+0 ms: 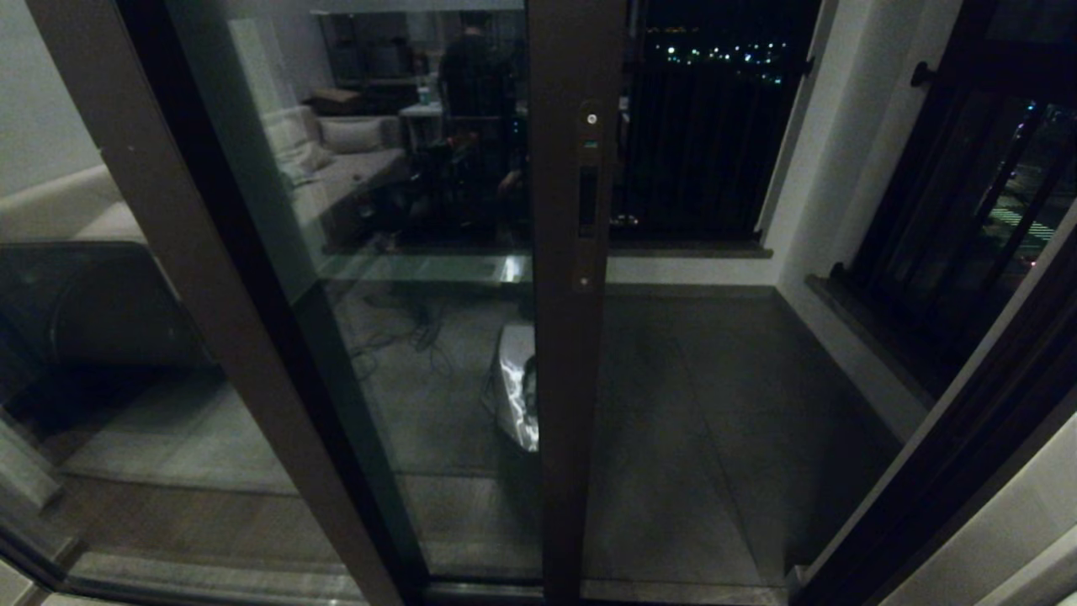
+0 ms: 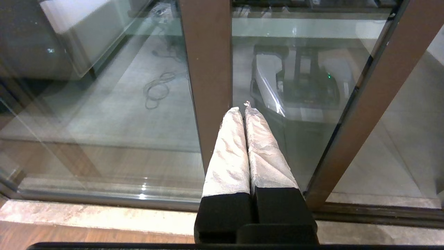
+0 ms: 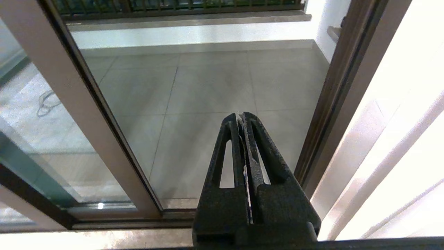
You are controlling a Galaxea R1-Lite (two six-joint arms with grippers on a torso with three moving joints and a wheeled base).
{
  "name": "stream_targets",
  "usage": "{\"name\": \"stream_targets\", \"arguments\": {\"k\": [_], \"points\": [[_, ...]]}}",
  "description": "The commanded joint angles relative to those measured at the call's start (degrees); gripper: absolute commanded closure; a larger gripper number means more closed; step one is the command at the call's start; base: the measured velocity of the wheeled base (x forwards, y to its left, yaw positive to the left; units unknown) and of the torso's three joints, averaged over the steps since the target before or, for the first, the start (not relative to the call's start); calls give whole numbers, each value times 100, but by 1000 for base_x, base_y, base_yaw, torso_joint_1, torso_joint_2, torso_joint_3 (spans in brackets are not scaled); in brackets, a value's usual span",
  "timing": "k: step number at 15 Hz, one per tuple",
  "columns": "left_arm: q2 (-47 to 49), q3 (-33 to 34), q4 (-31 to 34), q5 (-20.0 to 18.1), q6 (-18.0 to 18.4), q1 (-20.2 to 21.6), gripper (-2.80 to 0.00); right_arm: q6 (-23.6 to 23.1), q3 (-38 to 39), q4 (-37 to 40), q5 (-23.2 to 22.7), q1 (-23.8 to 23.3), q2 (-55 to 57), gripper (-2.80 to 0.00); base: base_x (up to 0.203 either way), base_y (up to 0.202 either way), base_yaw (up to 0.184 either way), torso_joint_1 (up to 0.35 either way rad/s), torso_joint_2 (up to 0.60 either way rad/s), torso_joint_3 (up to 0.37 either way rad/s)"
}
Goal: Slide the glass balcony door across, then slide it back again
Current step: Close the slid door
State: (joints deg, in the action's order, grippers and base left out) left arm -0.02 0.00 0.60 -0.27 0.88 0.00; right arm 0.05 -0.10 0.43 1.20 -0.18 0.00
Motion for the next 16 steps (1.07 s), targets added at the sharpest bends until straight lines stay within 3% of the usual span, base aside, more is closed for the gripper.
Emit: {"name": "stream_targets", "arguments": {"k": [1,5,8,11,13,15,16], "points": [[-5,9,-3,0,5,3,0,-58,-151,4,-80,1,0,0,0,0,0,0,0,0],[-5,9,2,0,0,0,0,-76,-1705,302,-757,-7,499,0,0,0,0,0,0,0],[-6,9,2,0,0,0,0,-64,-3028,563,-1134,-9,1878,0,0,0,0,0,0,0],[-6,9,2,0,0,8,0,-3,-4277,972,-2019,-10,3440,0,0,0,0,0,0,0],[2,9,2,0,0,0,0,282,-5332,1357,-2546,68,4394,0,0,0,0,0,0,0],[1,9,2,0,0,0,0,630,-6512,1794,-2796,620,5348,0,0,0,0,0,0,0],[-6,9,2,0,0,8,0,798,-6965,2013,-2707,1185,5728,0,0,0,0,0,0,0]]}}
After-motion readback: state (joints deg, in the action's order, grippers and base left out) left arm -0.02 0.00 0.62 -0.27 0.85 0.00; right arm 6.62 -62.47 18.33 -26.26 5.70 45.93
